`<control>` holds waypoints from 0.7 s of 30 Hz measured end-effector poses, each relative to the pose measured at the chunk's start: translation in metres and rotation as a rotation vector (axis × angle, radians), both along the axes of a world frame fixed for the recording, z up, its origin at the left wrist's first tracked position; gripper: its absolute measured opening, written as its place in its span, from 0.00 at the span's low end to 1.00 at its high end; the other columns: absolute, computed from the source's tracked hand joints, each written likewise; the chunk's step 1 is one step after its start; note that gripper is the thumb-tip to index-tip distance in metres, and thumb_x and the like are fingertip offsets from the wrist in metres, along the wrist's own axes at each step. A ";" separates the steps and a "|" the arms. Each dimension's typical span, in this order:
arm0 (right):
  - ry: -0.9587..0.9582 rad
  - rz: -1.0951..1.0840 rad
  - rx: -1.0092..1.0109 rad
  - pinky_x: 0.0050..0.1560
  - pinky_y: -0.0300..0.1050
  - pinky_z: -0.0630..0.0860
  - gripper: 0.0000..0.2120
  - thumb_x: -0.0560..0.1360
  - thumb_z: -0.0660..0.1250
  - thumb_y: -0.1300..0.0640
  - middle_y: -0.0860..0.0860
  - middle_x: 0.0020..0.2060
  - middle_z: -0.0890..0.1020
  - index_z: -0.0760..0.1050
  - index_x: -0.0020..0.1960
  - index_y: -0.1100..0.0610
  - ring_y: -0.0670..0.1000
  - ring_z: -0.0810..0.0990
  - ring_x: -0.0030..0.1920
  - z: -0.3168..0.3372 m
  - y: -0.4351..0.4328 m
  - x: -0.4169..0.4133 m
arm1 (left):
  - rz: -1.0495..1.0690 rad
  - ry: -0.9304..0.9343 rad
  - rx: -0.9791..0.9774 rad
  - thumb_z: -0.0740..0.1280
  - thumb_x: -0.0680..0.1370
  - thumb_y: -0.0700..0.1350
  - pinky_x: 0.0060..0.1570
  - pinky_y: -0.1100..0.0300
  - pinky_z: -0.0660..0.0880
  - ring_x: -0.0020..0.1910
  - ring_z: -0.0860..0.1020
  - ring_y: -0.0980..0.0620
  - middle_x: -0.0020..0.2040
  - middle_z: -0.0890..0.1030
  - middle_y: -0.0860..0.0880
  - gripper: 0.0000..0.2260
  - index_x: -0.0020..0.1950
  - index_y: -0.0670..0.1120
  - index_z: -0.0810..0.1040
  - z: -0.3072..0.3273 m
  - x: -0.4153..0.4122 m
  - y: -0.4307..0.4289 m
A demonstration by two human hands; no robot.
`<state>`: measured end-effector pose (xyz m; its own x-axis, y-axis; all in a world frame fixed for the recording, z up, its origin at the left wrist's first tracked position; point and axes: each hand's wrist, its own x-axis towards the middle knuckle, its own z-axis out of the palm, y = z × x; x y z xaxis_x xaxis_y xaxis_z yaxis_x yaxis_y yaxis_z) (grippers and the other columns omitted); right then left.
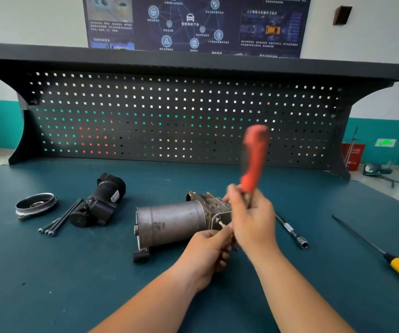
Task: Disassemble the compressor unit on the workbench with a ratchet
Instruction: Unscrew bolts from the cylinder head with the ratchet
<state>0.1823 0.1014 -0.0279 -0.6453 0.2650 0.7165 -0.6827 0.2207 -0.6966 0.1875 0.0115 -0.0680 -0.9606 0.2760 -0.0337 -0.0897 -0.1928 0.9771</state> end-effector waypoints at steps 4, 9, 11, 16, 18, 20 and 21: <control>0.279 0.077 0.732 0.29 0.40 0.63 0.14 0.73 0.63 0.47 0.45 0.27 0.69 0.70 0.33 0.53 0.43 0.65 0.30 -0.007 -0.014 0.008 | 0.062 0.068 0.018 0.55 0.81 0.33 0.42 0.66 0.75 0.40 0.76 0.58 0.41 0.75 0.51 0.12 0.43 0.48 0.70 -0.004 -0.003 -0.004; 0.184 0.116 0.468 0.31 0.49 0.67 0.20 0.72 0.64 0.46 0.49 0.25 0.71 0.74 0.32 0.62 0.48 0.69 0.28 -0.009 -0.012 0.008 | 0.023 0.081 0.027 0.61 0.75 0.37 0.30 0.66 0.69 0.27 0.74 0.60 0.32 0.74 0.53 0.10 0.36 0.48 0.74 0.000 0.001 -0.004; 0.076 0.115 0.178 0.27 0.45 0.63 0.20 0.71 0.65 0.45 0.47 0.22 0.68 0.73 0.31 0.60 0.45 0.66 0.25 -0.008 -0.009 0.008 | -0.008 0.028 0.046 0.63 0.74 0.37 0.24 0.67 0.60 0.22 0.64 0.58 0.24 0.68 0.52 0.16 0.27 0.48 0.72 0.001 0.000 -0.001; -0.181 0.143 -0.641 0.21 0.33 0.59 0.17 0.80 0.59 0.53 0.44 0.18 0.62 0.68 0.34 0.57 0.42 0.60 0.19 -0.003 0.003 -0.006 | -0.006 -0.046 0.105 0.65 0.78 0.45 0.19 0.69 0.59 0.20 0.60 0.59 0.23 0.66 0.53 0.24 0.20 0.47 0.71 0.004 -0.001 0.003; -0.318 0.102 -0.855 0.21 0.35 0.61 0.17 0.81 0.57 0.52 0.43 0.18 0.62 0.66 0.35 0.56 0.42 0.60 0.18 -0.007 0.011 -0.014 | 0.004 -0.041 0.110 0.66 0.77 0.46 0.20 0.69 0.59 0.20 0.60 0.59 0.23 0.66 0.53 0.24 0.20 0.48 0.71 0.005 -0.001 0.004; -0.446 0.126 -0.998 0.22 0.36 0.60 0.17 0.81 0.56 0.50 0.43 0.17 0.62 0.66 0.36 0.55 0.42 0.61 0.18 -0.013 0.016 -0.020 | 0.011 -0.035 0.102 0.66 0.77 0.46 0.20 0.69 0.60 0.20 0.61 0.59 0.23 0.66 0.53 0.22 0.22 0.48 0.70 0.005 0.000 0.004; -0.474 0.129 -1.011 0.22 0.36 0.60 0.16 0.81 0.56 0.50 0.43 0.17 0.63 0.66 0.36 0.55 0.42 0.61 0.17 -0.015 0.016 -0.022 | 0.014 -0.032 0.094 0.67 0.77 0.46 0.20 0.68 0.60 0.20 0.61 0.59 0.23 0.66 0.53 0.22 0.23 0.48 0.69 0.005 0.001 0.005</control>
